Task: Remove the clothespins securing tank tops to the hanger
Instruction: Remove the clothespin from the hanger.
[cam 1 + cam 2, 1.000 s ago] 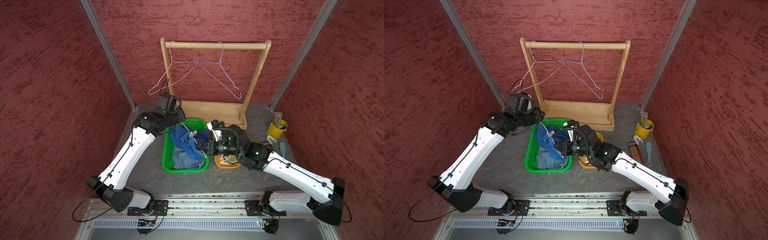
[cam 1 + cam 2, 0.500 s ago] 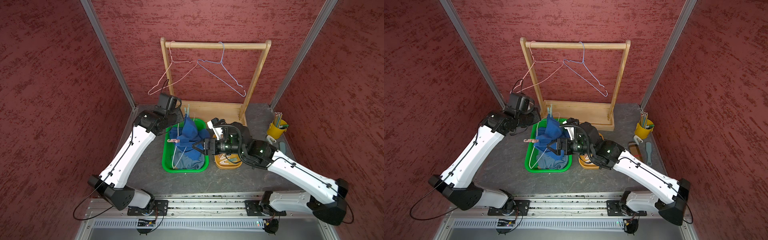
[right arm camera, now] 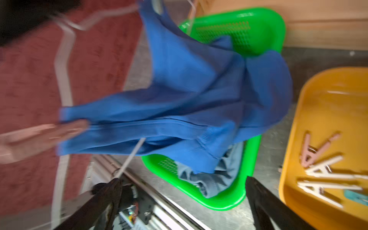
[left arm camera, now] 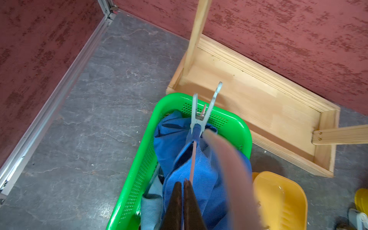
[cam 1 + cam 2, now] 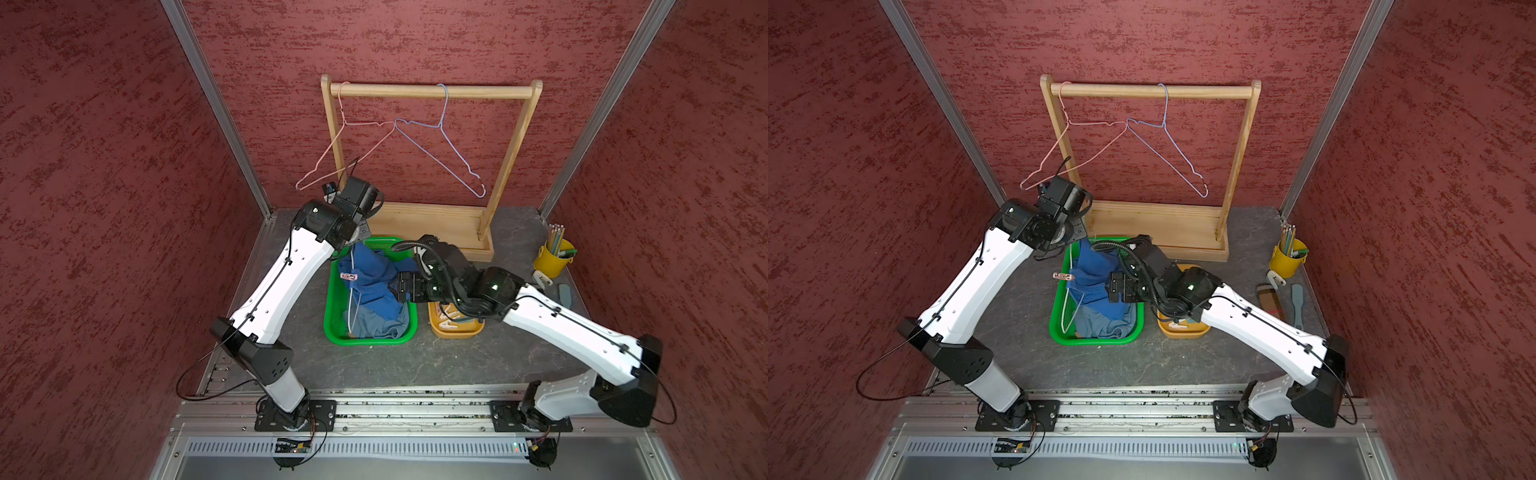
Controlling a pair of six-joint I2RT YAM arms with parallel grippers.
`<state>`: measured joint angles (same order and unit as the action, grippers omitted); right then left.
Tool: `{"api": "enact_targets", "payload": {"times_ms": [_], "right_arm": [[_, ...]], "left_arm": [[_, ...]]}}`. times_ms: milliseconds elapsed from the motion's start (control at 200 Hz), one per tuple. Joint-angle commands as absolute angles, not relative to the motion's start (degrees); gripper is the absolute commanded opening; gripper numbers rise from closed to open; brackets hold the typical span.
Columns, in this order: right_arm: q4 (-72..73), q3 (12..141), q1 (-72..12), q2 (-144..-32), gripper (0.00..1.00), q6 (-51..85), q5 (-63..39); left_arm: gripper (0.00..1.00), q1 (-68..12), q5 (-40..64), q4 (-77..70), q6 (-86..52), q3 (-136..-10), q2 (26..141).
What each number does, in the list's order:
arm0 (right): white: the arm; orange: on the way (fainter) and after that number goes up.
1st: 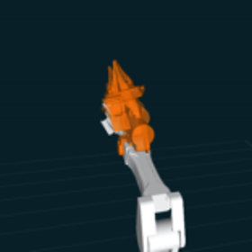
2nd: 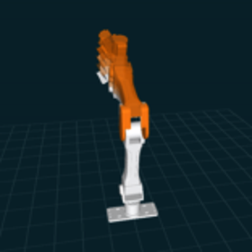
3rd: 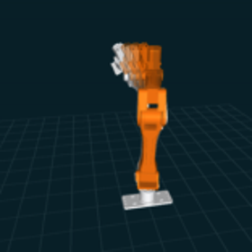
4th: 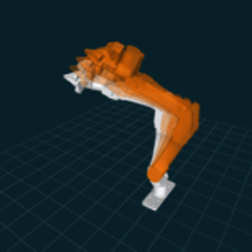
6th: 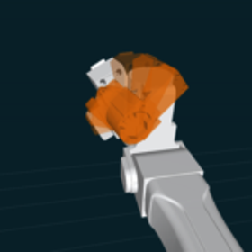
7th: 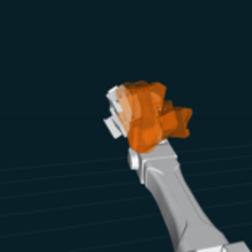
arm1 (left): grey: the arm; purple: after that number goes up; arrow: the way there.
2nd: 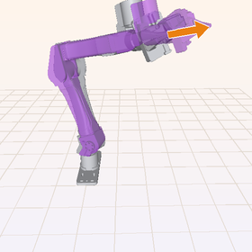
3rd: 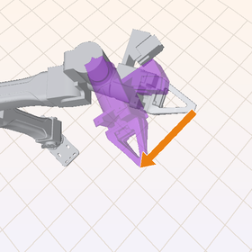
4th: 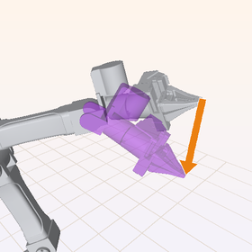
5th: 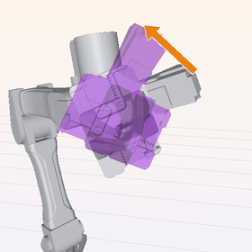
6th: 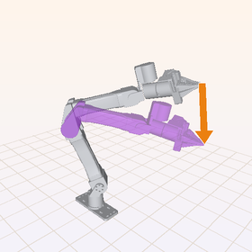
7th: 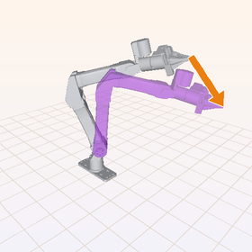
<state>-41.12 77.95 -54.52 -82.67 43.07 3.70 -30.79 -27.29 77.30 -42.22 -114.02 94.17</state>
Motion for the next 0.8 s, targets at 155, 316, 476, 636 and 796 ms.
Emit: {"api": "enact_targets", "payload": {"times_ms": [155, 316, 476, 636, 796], "right_arm": [[-28.0, 66.4, -51.2, -83.0, 0.99, 54.2, 2.7], [-26.1, 66.4, -50.4, -85.0, 0.99, 56.4, -0.6], [-27.2, 72.9, -54.4, -82.8, 0.92, 52.6, 1.3], [-23.3, 76.4, -56.8, -76.9, 0.84, 51.8, 1.7], [-19.8, 79.4, -57.5, -76.3, 0.87, 53.7, 0.7]], "left_arm": [[0.0, -31.5, -35.2, 84.3, -50.5, -111.7, 90.2], [0.0, -31.3, -39.2, 92.4, -54.8, -116.5, 97.5], [0.0, -29.1, -39.9, 98.0, -59.5, -122.6, 106.0], [0.0, -29.7, -42.3, 99.9, -61.5, -128.3, 110.3], [0.0, -29.6, -42.8, 101.6, -63.9, -130.7, 112.7]]}}
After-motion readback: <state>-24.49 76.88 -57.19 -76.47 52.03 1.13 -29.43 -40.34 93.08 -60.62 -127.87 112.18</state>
